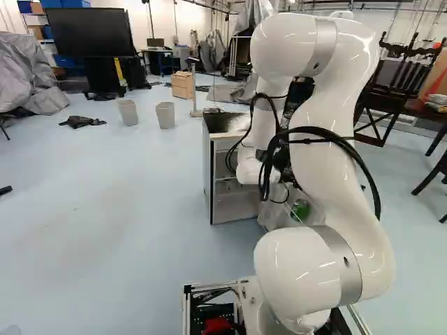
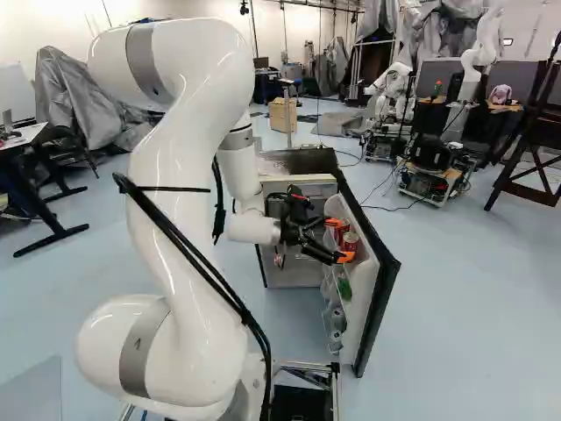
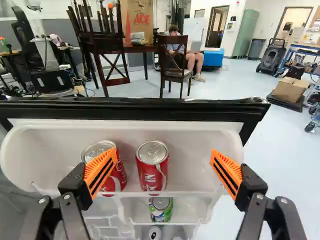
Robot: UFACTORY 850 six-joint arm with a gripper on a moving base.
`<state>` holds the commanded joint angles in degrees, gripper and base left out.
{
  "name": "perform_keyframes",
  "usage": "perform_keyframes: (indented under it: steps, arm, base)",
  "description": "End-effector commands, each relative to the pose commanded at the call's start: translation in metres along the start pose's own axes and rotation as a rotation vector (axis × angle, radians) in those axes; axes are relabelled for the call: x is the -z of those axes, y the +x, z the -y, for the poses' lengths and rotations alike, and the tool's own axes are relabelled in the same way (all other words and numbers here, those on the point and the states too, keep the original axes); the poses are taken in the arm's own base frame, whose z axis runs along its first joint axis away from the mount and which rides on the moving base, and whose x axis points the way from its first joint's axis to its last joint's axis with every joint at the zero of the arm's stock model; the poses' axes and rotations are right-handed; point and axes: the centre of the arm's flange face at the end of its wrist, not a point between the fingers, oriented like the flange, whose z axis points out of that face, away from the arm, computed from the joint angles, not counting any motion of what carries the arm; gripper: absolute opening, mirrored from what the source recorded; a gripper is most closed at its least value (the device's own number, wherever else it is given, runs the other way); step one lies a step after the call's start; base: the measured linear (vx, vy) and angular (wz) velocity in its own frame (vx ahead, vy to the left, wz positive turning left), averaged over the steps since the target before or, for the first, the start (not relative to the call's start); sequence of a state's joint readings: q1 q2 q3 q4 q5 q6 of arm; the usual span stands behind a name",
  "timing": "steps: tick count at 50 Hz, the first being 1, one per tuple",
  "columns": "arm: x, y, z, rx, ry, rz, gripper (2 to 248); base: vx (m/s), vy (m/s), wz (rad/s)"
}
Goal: Grab a drink from the fridge
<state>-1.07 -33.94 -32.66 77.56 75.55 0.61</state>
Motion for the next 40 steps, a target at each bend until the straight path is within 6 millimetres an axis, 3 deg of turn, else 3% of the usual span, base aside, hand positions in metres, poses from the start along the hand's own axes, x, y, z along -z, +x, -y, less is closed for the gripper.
perform_keyframes:
  steps: [12, 40]
  arm:
    - [-0.003, -0.010, 0.001, 0.019, -0.005, 0.004, 247]
    - [-0.014, -0.008, 0.004, 0.003, -0.029, 0.003, 247]
  base:
    - [0.000, 0.000, 0.000]
    - [0.000, 0.000, 0.000]
